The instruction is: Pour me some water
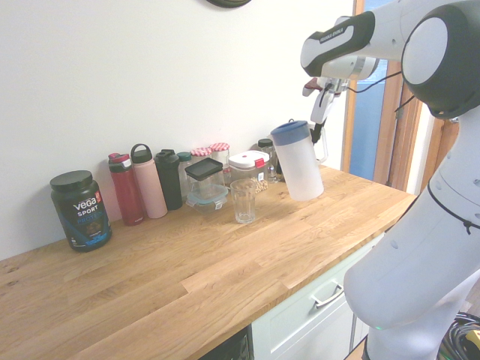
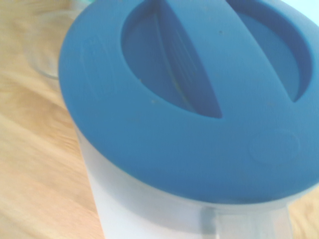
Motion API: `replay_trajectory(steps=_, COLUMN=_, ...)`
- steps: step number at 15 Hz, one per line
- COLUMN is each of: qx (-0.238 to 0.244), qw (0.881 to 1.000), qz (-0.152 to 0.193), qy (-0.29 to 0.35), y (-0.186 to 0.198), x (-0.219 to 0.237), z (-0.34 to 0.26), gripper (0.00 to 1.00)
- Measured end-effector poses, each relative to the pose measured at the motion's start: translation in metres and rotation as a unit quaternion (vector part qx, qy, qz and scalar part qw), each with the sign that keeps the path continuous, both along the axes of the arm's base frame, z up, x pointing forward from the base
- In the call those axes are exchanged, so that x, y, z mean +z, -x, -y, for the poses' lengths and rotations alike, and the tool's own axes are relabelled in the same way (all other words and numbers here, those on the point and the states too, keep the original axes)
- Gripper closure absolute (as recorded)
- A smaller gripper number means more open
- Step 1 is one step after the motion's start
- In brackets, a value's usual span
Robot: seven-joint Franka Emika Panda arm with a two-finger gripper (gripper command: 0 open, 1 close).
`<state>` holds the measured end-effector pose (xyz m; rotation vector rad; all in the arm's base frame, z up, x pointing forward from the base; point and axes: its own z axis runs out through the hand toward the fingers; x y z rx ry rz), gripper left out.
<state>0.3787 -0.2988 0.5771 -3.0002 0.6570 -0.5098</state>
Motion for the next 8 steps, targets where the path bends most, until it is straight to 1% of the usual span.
replay_trajectory(steps=2, qx=-0.055, qw=0.998, qz=0.01, qy=-0.016, y=0.018, x=-0.014, z=0.002, gripper=1.0)
replay_trajectory(steps=4, qx=-0.107, qw=0.993, qz=0.027, qy=-0.033, y=0.04, x=-0.018, z=-0.01, gripper=1.0)
replay_trajectory(steps=6, qx=-0.155, qw=0.986, qz=0.05, qy=-0.043, y=0.065, x=-0.015, z=-0.03, gripper=1.0)
replay_trajectory(steps=8, qx=-0.2, qw=0.976, qz=0.077, qy=-0.047, y=0.091, x=-0.012, z=-0.053, gripper=1.0)
